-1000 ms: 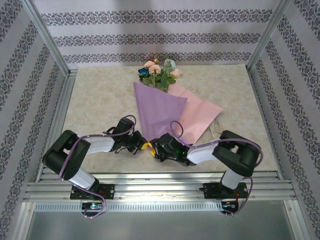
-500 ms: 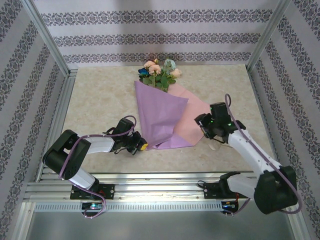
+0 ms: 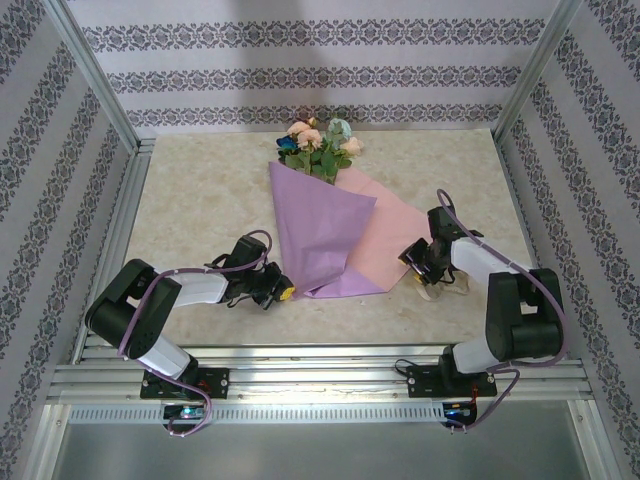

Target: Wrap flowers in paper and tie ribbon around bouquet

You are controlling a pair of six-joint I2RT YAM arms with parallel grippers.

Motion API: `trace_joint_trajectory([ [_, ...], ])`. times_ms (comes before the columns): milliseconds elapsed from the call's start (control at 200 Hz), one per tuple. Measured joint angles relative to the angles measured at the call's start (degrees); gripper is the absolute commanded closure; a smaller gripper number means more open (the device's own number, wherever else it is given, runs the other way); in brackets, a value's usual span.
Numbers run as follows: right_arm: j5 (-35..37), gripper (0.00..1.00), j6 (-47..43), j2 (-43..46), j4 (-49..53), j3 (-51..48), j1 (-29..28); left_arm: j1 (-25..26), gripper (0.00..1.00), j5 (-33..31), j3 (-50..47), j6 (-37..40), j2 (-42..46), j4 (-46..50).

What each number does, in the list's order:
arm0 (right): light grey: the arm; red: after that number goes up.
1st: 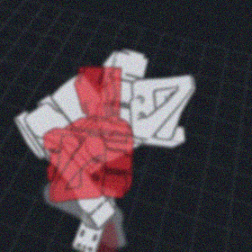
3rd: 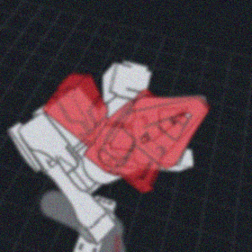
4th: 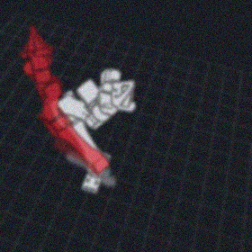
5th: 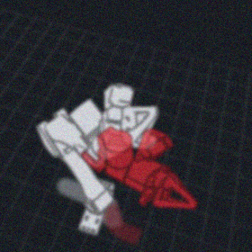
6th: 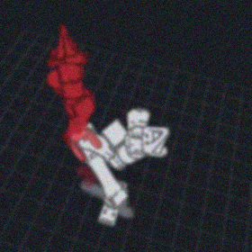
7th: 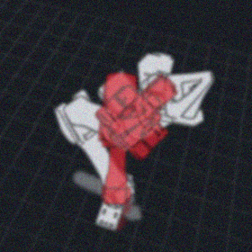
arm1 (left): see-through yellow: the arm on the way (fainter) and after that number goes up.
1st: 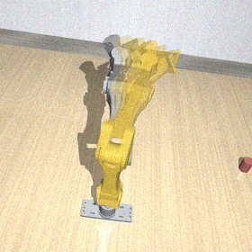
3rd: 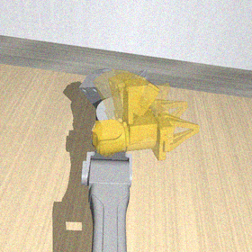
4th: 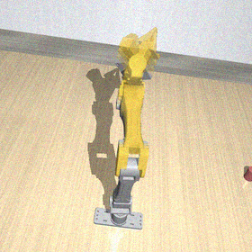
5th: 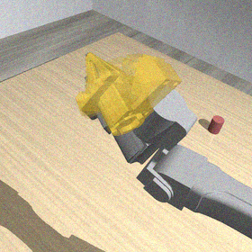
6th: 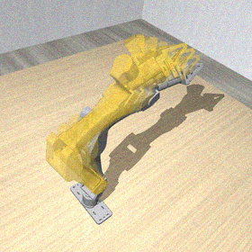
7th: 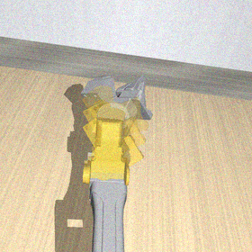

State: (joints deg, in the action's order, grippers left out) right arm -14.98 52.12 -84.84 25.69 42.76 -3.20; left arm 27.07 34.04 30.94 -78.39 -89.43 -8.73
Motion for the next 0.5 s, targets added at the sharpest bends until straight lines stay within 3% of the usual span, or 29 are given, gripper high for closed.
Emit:
trace_joint_trajectory([
  [290, -0.96, 0.59, 0.15, -2.10, -4.33, 0.00, 0.09, -0.35, 1.00, 0.26, 0.07, 0.39, 0.00, 0.37],
  [500, -0.96, 0.72, -0.37, -4.09, -6.88, 0.00, 0.07, -1.09, 1.00, 0.87, 0.07, 1.09, 0.00, 0.74],
])
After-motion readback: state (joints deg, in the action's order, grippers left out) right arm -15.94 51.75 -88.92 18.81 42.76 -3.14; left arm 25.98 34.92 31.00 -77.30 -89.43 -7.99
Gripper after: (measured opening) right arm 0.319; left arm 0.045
